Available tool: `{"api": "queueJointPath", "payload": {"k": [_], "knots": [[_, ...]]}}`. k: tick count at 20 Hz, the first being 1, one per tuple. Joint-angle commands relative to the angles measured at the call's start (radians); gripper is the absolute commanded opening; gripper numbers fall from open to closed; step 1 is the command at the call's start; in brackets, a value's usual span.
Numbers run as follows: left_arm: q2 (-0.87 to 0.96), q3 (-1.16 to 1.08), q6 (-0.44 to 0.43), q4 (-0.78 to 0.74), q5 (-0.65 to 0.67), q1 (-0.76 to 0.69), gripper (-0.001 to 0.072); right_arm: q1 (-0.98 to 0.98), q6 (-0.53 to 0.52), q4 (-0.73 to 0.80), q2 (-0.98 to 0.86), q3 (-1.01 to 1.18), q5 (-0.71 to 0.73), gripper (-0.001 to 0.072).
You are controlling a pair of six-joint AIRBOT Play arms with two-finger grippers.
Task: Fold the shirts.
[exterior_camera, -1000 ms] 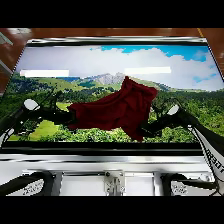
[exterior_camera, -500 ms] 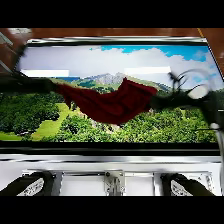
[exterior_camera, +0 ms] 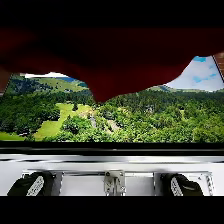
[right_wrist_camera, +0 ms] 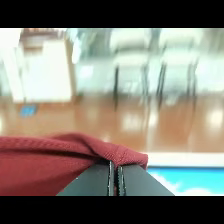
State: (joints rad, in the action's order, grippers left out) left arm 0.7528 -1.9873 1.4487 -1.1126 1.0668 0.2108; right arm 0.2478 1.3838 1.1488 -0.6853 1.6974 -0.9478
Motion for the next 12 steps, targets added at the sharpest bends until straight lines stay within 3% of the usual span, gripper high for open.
{"api": "queueJointPath", "payload": {"k": [1,8,12], "knots": [[-0.071,-0.046,0.057,-0.096,0.076,0.026,0.004,0.017,0.041,0.095,0.067,0.069,-0.075,0.0068],[-0.084,-0.046,0.056,-0.093,0.241,0.026,0.004,0.017,0.042,0.101,0.068,0.069,-0.264,0.0068],[-0.079,0.019,0.04,-0.114,0.383,0.026,0.004,0.017,0.092,0.202,0.015,0.067,-0.553,0.0068]]}}
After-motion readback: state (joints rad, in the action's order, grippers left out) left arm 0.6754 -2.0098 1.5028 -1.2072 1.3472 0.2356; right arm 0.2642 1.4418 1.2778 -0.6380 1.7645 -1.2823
